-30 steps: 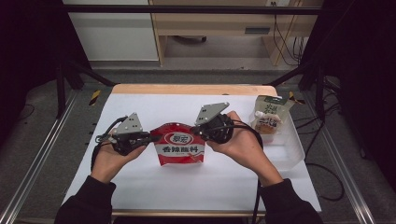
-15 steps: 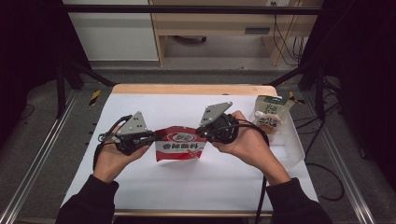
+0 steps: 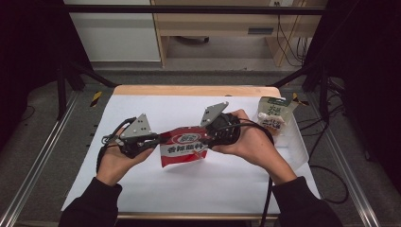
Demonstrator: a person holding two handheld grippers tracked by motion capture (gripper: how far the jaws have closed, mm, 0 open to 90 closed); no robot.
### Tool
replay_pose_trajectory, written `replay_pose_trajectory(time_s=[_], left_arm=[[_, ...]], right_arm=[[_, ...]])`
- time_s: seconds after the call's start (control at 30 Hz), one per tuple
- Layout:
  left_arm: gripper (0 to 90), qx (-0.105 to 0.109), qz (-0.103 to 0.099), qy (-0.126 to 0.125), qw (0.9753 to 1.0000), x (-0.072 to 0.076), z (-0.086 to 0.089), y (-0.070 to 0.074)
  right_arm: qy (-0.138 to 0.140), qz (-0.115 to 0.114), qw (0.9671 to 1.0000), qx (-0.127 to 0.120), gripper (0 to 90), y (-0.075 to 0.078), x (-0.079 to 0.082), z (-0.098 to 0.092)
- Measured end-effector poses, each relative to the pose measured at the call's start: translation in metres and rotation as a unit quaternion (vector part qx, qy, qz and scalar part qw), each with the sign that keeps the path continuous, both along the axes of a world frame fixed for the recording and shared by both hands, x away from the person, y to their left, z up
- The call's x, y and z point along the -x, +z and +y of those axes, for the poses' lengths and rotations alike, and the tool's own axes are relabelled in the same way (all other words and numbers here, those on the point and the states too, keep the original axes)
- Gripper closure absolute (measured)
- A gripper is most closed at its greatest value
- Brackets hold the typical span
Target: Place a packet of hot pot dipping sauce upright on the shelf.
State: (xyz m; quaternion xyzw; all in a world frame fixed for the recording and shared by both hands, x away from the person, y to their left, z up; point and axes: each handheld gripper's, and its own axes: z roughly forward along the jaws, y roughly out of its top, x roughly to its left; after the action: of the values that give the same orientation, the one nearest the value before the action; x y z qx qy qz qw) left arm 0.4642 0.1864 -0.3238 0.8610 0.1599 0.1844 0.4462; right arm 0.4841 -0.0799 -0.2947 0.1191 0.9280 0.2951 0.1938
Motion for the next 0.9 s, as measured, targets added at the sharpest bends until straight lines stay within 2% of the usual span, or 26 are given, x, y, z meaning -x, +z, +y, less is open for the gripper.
replay_pose_trajectory(time_s=[0.17,0.3,0.7,0.9], left_arm=[[90.0,0.0,0.001,-0.002,1.0,-0.0002,-0.0007,-0.0003],[90.0,-0.002,0.001,-0.007,1.0,-0.0006,-0.0016,-0.0011],[90.0,0.004,0.001,-0.015,0.9999,0.0009,-0.0056,-0.0018],[90.0,0.018,0.005,-0.021,0.9996,0.0,-0.0042,-0.0013]], right_arm=[[0.003,0.005,0.9999,0.013,38.8,-0.0018,-0.0047,0.0008],[0.008,0.007,0.9997,0.024,38.6,-0.0027,-0.0077,0.0008],[0.035,0.008,0.9977,0.059,65.5,-0.0081,-0.0089,0.0055],[0.033,0.002,0.9973,0.066,75.6,-0.009,-0.0095,0.006]])
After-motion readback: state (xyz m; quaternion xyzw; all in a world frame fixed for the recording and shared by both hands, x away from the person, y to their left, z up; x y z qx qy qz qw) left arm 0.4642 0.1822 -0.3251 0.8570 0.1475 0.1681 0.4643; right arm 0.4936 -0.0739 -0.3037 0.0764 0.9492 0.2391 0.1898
